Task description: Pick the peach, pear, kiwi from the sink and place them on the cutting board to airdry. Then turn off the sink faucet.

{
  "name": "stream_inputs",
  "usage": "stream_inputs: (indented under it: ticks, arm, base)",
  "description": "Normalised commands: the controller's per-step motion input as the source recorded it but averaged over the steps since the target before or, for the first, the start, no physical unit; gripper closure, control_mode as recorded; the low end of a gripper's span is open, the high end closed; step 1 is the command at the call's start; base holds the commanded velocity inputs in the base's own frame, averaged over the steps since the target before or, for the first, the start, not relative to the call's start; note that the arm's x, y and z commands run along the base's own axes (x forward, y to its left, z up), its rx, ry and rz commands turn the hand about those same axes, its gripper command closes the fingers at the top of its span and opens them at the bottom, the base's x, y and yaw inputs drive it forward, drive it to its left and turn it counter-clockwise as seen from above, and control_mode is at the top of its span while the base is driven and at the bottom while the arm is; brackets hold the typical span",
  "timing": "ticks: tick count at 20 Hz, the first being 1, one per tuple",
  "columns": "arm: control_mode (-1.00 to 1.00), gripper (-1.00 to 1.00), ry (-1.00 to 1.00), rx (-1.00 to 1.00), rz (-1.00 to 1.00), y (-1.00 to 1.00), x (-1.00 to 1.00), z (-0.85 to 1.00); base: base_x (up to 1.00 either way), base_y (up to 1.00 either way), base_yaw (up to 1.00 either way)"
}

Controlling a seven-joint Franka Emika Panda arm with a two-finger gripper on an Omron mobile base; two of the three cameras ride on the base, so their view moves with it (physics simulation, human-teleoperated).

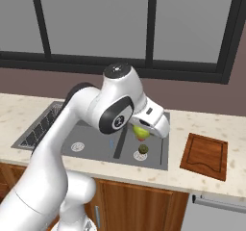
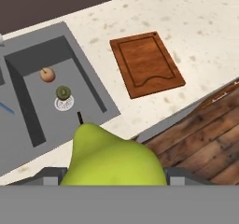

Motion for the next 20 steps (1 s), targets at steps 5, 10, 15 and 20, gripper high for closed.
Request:
stream_inputs:
  ticks: [5, 10, 15, 20]
  arm:
    - [-1.0, 1.0, 0.0, 0.0, 0.0, -0.28, 0.11, -0.06]
    - [-1.0, 1.0, 0.0, 0.0, 0.0, -0.2, 0.19, -0.2]
    - [-1.0, 1.0, 0.0, 0.0, 0.0, -0.22, 0.27, -0.12]
    - [-1.0, 1.0, 0.0, 0.0, 0.04, -0.4, 0.15, 0.0]
  base:
    - [0.0, 0.0, 0.0]
    - [0.0, 0.0, 0.0]
    - [0.0, 0.0, 0.0]
    - [0.0, 0.0, 0.0]
